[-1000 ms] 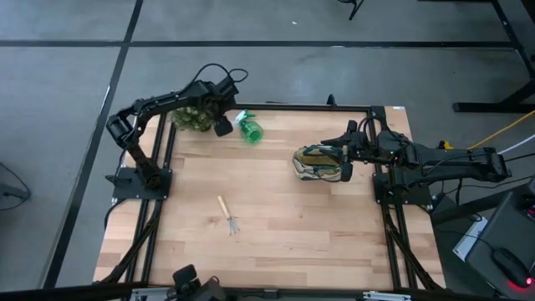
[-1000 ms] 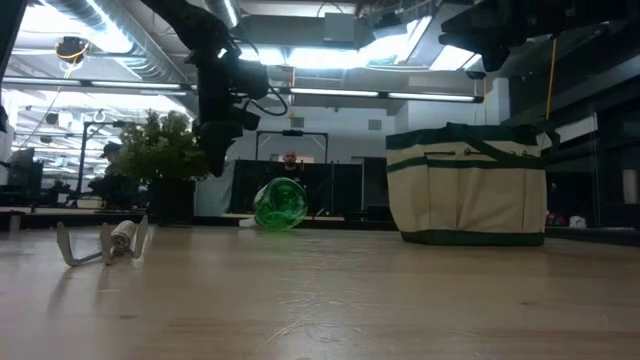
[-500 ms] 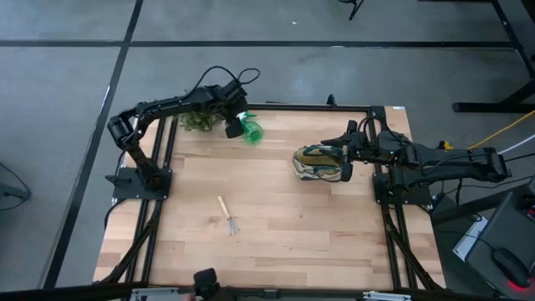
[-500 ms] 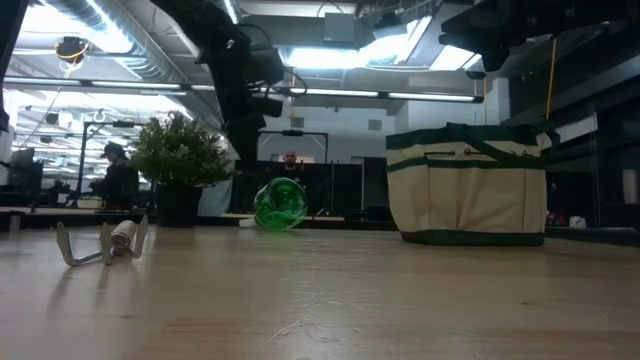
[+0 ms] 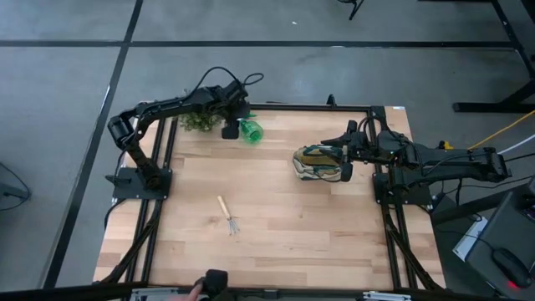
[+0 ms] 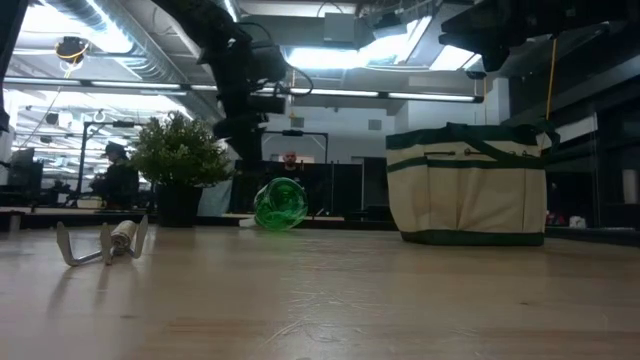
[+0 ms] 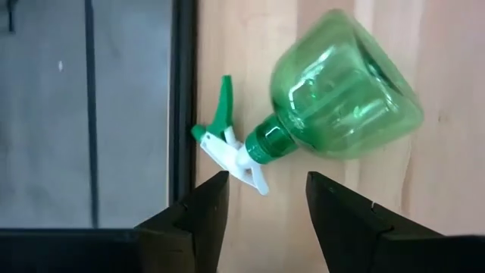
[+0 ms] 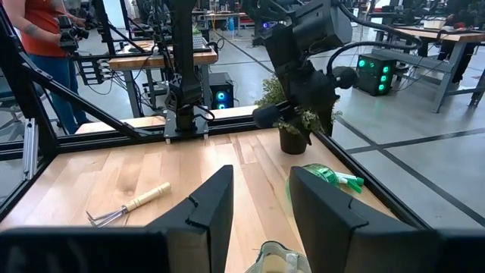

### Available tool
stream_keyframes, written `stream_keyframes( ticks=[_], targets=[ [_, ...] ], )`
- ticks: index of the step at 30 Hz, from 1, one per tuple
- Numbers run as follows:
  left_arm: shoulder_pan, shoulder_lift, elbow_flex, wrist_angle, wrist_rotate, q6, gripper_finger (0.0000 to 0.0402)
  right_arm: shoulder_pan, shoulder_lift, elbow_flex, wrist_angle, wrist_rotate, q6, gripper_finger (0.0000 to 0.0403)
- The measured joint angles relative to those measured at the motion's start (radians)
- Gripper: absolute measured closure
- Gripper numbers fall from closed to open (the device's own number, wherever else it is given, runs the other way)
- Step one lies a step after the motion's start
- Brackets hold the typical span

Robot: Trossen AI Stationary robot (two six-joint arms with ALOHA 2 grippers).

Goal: Pick & Place Garden tools in Gardening bag
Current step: Put the spray bottle into the gardening bag

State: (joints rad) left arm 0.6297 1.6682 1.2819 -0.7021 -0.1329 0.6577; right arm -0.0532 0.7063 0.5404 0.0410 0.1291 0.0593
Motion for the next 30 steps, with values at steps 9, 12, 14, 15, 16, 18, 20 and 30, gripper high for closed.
stream_keyframes(
  ticks=[9,12,14,15,16,18,20,30],
  targets=[
    [-0.014,0.087,0.000,0.000,0.038,0.276,0.0230,0.000,0.000,0.000,0.000,0.000,0.000,0.0268],
    [-0.026,0.129,-0.001,0.009,0.013,0.321,0.0229,0.000,0.000,0.000,0.000,0.000,0.000,0.0268],
    [-0.035,0.156,-0.001,0.045,-0.034,0.341,0.0227,0.000,0.000,0.000,0.000,0.000,0.000,0.0268],
    [-0.037,0.170,-0.001,0.061,-0.049,0.348,0.0226,0.000,0.000,0.000,0.000,-0.001,0.000,0.0268],
    [-0.038,0.181,-0.001,0.074,-0.054,0.357,0.0226,0.000,0.000,0.000,0.000,-0.001,0.000,0.0268],
    [-0.040,0.194,-0.001,0.109,-0.043,0.360,0.0227,0.000,0.000,0.000,0.000,-0.001,0.000,0.0268],
    [-0.040,0.205,-0.001,0.137,-0.010,0.360,0.0227,0.000,0.000,0.000,0.000,-0.001,0.000,0.0268],
    [-0.068,0.223,-0.001,0.217,0.090,0.315,0.0201,0.000,0.000,0.000,0.000,-0.001,0.000,0.0268]
  ],
)
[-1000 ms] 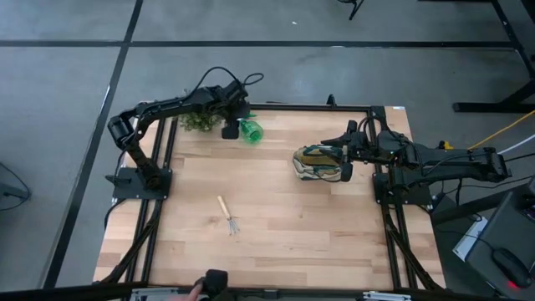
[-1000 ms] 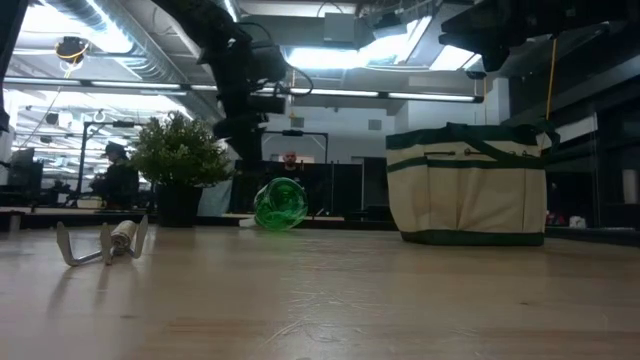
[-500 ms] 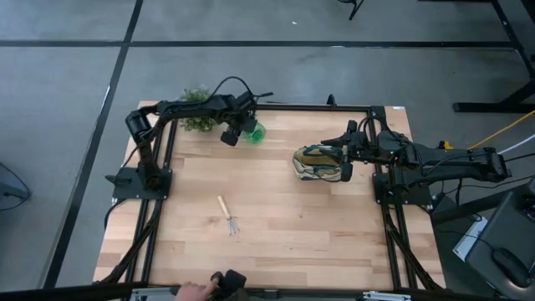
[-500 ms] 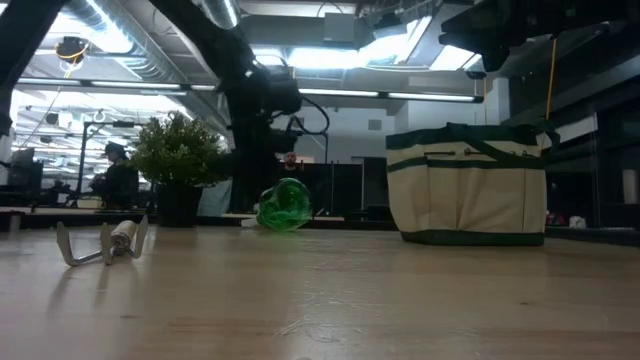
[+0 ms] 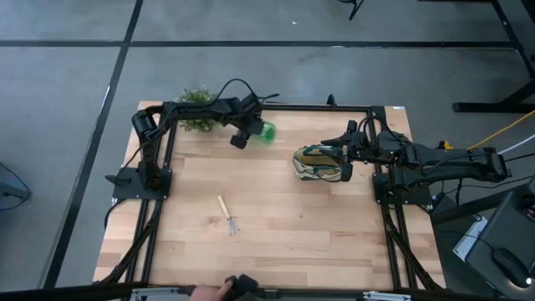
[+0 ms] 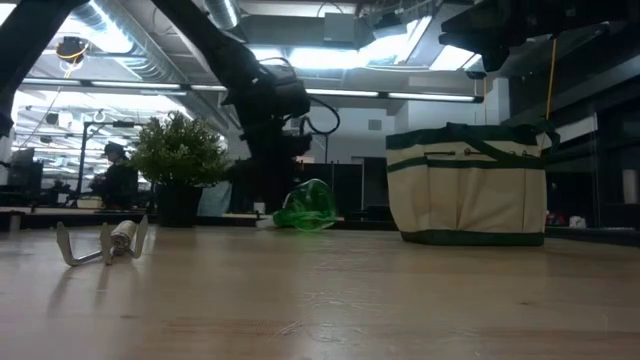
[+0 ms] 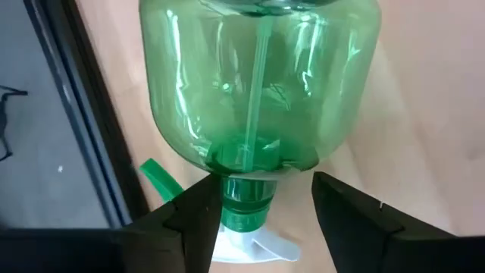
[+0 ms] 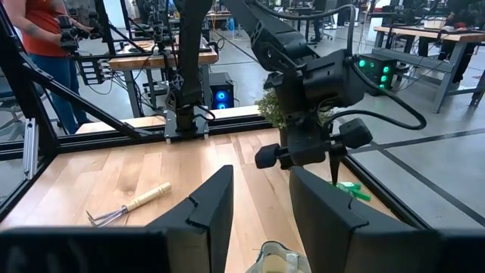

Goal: Pick & Place Garden tools in Gardening bag
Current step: Put the spray bottle into the gardening bag

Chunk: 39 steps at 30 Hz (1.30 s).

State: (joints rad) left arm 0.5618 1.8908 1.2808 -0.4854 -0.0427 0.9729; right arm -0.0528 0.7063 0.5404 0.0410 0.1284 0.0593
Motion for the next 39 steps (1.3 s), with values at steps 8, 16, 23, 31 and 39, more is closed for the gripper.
stream_keyframes(
  ticks=[8,16,23,31,39],
  targets=[
    [-0.051,0.031,0.002,0.049,0.030,-0.118,0.0162,0.000,0.000,0.000,0.000,0.000,0.000,0.0268],
    [-0.143,0.046,0.005,0.050,0.070,-0.169,0.0154,0.000,0.000,0.000,0.000,-0.001,0.000,0.0268],
    [-0.193,0.029,0.042,-0.005,0.142,-0.262,0.0162,0.001,0.000,0.000,0.000,-0.010,0.003,0.0268],
    [-0.182,0.025,0.108,0.031,0.094,-0.324,0.0162,0.000,0.000,0.000,0.000,-0.010,0.003,0.0268],
    [-0.174,0.043,0.076,0.021,0.129,-0.324,0.0162,0.000,0.000,0.000,0.000,-0.009,0.003,0.0268]
  ],
)
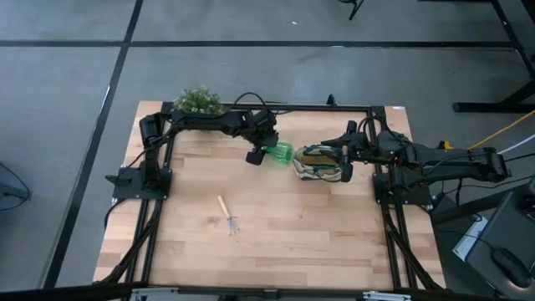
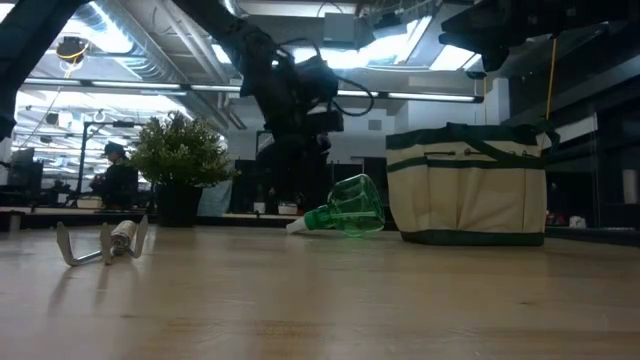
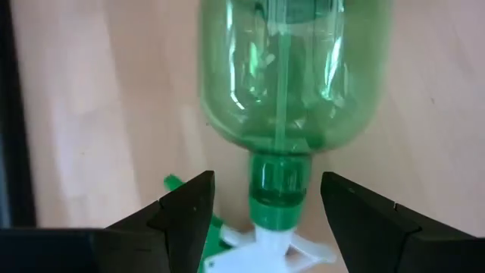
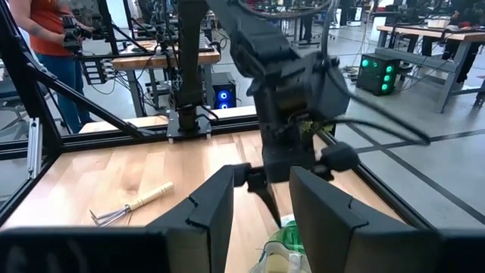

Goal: Pick & Place Garden tools in Gardening bag
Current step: Put the spray bottle into the gardening bag

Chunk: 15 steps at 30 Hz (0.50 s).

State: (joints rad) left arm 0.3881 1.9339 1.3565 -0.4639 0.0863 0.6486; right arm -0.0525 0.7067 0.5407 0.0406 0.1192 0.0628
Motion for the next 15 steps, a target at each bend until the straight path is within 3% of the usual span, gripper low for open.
stream_keyframes(
  ticks=[8,15],
  targets=[
    [-0.002,0.003,-0.094,0.130,0.003,-0.006,0.0162,0.000,0.000,0.000,0.000,0.001,0.000,0.0268],
    [-0.015,0.058,-0.105,0.177,0.000,-0.046,0.0162,0.000,0.000,0.000,0.000,0.001,0.000,0.0268]
  ],
)
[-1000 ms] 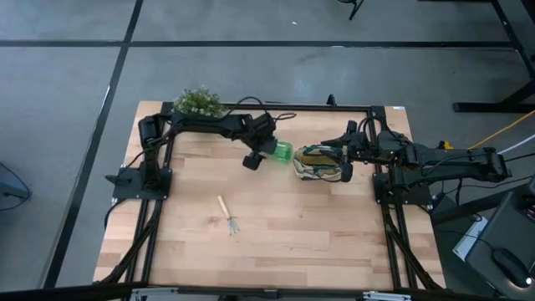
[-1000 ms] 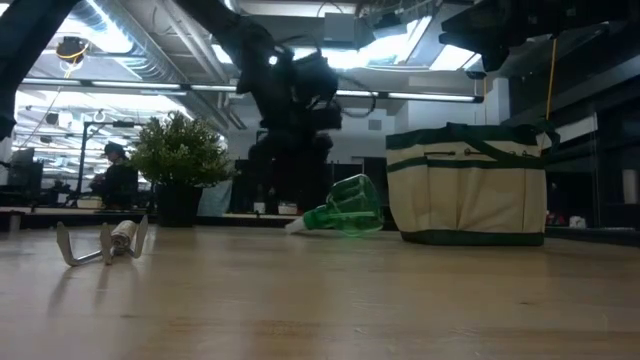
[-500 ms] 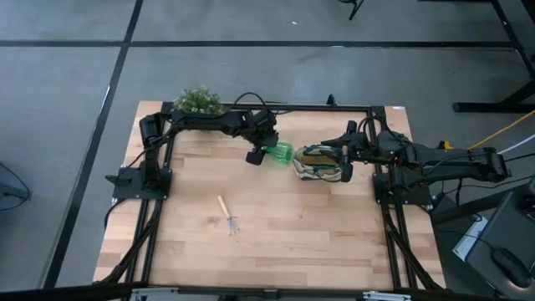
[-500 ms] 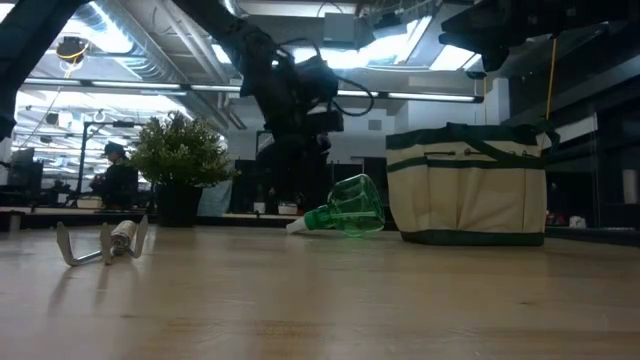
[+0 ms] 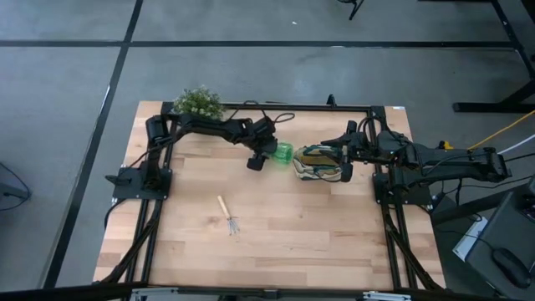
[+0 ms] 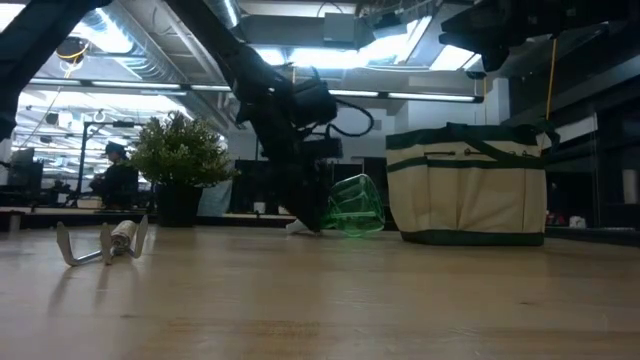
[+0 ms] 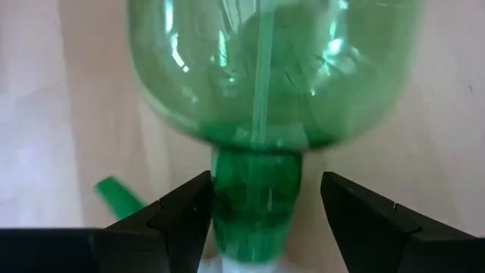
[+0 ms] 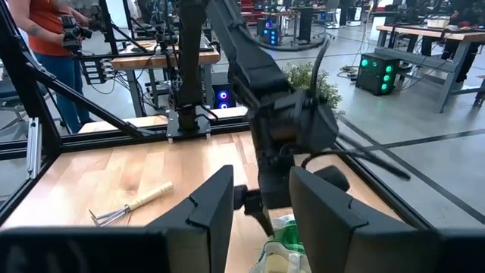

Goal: Pick & Place Garden tools in Gardening bag
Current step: Put the spray bottle into the gardening bag

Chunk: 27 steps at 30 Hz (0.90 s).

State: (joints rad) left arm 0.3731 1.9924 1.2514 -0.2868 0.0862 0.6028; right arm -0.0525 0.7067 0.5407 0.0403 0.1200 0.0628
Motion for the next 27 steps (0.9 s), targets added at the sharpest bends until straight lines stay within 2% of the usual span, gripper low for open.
stream_keyframes(
  ticks=[5,7,10,13,15,19,22,27],
  targets=[
    [-0.012,0.035,0.006,-0.002,0.004,-0.092,0.0165,0.000,0.000,0.000,0.006,0.007,0.005,0.0268],
    [-0.015,0.036,0.006,-0.004,0.002,-0.140,0.0177,0.000,0.000,0.000,0.035,0.011,0.073,0.0268],
    [-0.015,0.028,0.003,-0.005,0.002,-0.189,0.0212,0.000,0.000,0.000,0.066,0.071,0.177,0.0268],
    [-0.008,0.017,0.001,-0.017,0.001,-0.213,0.0262,-0.001,0.000,0.000,0.043,0.126,0.193,0.0268],
    [-0.001,0.006,0.000,-0.030,-0.002,-0.238,0.0271,-0.001,0.003,0.002,0.014,0.125,0.201,0.0268],
    [0.011,-0.022,0.000,-0.079,-0.004,-0.250,0.0271,0.001,0.055,0.074,-0.154,0.097,0.267,0.0281],
    [0.018,-0.047,0.000,-0.096,-0.005,-0.248,0.0271,0.002,0.128,0.165,-0.318,0.061,0.268,0.0307],
    [0.029,-0.115,0.000,-0.093,-0.018,-0.249,0.0271,0.002,0.260,0.304,-0.493,0.001,0.236,0.0339]
  ],
)
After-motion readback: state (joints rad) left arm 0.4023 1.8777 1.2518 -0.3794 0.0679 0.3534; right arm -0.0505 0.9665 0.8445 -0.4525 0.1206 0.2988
